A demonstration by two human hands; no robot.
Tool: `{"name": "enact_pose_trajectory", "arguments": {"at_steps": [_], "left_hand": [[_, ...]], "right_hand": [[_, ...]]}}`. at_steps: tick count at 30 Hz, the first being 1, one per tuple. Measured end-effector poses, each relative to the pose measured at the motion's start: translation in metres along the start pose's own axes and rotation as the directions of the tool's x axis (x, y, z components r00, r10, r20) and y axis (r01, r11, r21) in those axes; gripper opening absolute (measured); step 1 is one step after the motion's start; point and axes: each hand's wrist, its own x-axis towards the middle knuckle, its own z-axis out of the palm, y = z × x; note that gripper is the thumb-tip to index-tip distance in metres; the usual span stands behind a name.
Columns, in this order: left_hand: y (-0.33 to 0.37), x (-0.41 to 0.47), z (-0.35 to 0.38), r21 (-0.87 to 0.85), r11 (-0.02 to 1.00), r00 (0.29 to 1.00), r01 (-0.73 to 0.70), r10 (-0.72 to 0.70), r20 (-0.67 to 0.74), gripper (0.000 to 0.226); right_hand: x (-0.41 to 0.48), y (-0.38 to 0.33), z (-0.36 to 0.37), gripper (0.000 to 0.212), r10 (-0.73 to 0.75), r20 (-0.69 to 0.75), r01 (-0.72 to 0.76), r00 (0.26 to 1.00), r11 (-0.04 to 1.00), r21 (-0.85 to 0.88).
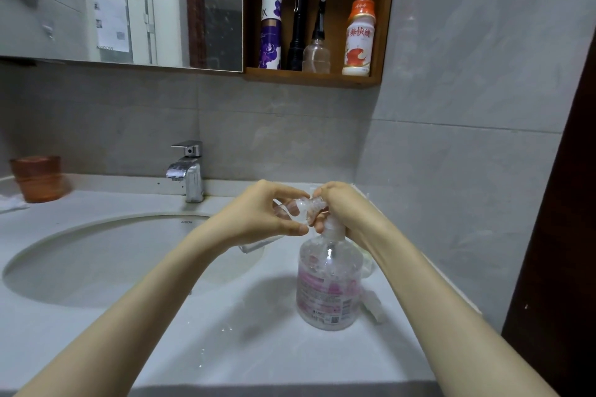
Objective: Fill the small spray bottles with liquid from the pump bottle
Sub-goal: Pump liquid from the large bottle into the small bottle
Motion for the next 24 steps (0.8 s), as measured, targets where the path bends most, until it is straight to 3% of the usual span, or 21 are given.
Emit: {"name": "enact_pose_trajectory", "arguments": {"at_steps": [4, 8, 10, 15, 20, 24], "left_hand": [[0.001, -0.002, -0.001, 0.001, 1.0, 1.0, 0.002, -0.002, -0.004, 0.051], [0.003, -0.002, 0.001, -0.003, 1.0, 1.0, -0.007, 0.007, 0.004, 0.051], [0.004, -0.003, 0.002, -0.01, 1.0, 1.0, -0.014, 0.014, 0.0, 0.05], [0.005, -0.003, -0.003, -0.022, 1.0, 1.0, -0.011, 0.01, -0.007, 0.049], [0.009, -0.004, -0.002, -0.024, 0.999, 1.0, -0.022, 0.022, -0.006, 0.05], [0.007, -0.005, -0.002, -0.031, 0.999, 1.0, -0.009, 0.009, -0.012, 0.047]], "right_hand": [[-0.002, 0.005, 0.002, 0.027, -0.047, -0.082, 0.051, 0.995, 0.998, 0.039], [-0.01, 0.001, 0.004, 0.022, 0.058, -0.049, -0.045, 0.997, 0.972, 0.231], [-0.01, 0.004, 0.004, 0.018, 0.028, -0.038, -0.018, 0.999, 0.969, 0.245], [-0.01, 0.016, 0.0, 0.03, -0.11, -0.032, 0.114, 0.993, 0.978, 0.173], [-0.013, 0.021, 0.002, 0.032, -0.159, -0.06, 0.166, 0.985, 0.978, 0.129], [-0.015, 0.022, -0.002, 0.032, -0.124, -0.028, 0.126, 0.992, 0.987, 0.1]]}}
